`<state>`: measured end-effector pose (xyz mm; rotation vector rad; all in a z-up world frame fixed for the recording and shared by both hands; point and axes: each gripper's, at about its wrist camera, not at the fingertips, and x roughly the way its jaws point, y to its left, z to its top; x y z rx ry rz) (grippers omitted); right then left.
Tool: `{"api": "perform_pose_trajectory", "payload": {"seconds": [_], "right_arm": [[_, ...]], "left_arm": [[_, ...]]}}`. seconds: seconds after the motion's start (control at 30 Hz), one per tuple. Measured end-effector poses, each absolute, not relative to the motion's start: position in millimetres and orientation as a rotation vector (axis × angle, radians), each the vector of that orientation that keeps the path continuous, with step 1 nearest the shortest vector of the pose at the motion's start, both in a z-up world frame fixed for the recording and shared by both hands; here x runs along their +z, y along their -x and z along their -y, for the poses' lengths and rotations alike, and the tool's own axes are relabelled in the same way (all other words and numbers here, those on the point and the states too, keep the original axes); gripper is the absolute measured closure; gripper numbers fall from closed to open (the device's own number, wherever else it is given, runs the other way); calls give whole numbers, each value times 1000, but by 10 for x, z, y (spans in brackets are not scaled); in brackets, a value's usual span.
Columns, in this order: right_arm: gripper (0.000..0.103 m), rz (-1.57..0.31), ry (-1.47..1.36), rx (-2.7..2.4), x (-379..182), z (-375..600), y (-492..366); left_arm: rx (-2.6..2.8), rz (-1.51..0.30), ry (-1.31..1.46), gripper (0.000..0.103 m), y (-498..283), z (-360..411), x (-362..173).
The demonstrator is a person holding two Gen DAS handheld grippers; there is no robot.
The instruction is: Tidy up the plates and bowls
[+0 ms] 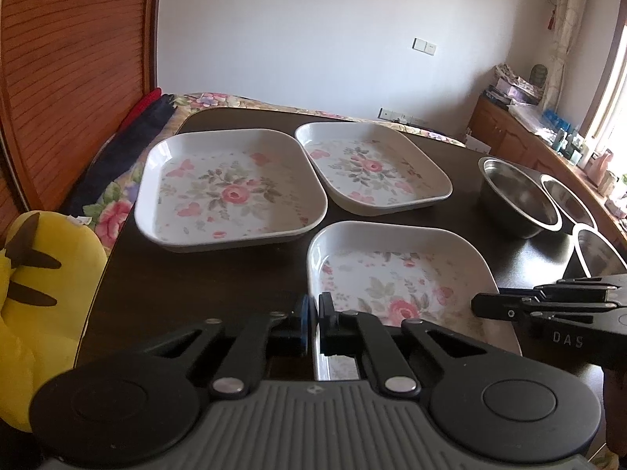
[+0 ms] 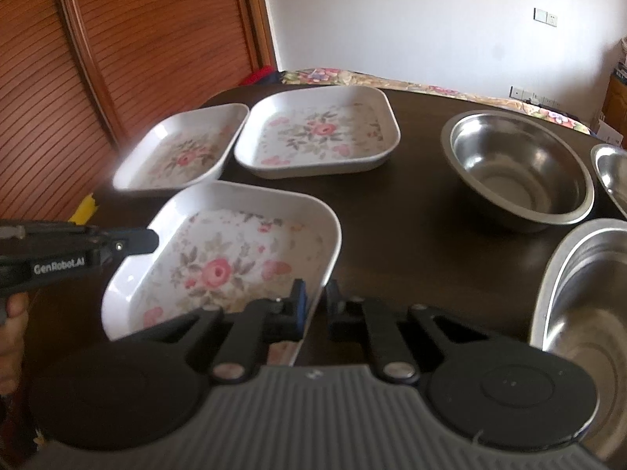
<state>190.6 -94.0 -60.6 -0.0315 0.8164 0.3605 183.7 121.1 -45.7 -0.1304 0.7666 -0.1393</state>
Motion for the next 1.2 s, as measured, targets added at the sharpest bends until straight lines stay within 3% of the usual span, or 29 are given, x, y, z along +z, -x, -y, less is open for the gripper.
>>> {"api": "perform_pose_trajectory", "payload": {"seconds": [1.2], "right_arm": [[94,-713,100,376,-134,1125,-1346]], "left_arm": [[-163,-713,35,91,-1273,-913,66]]}}
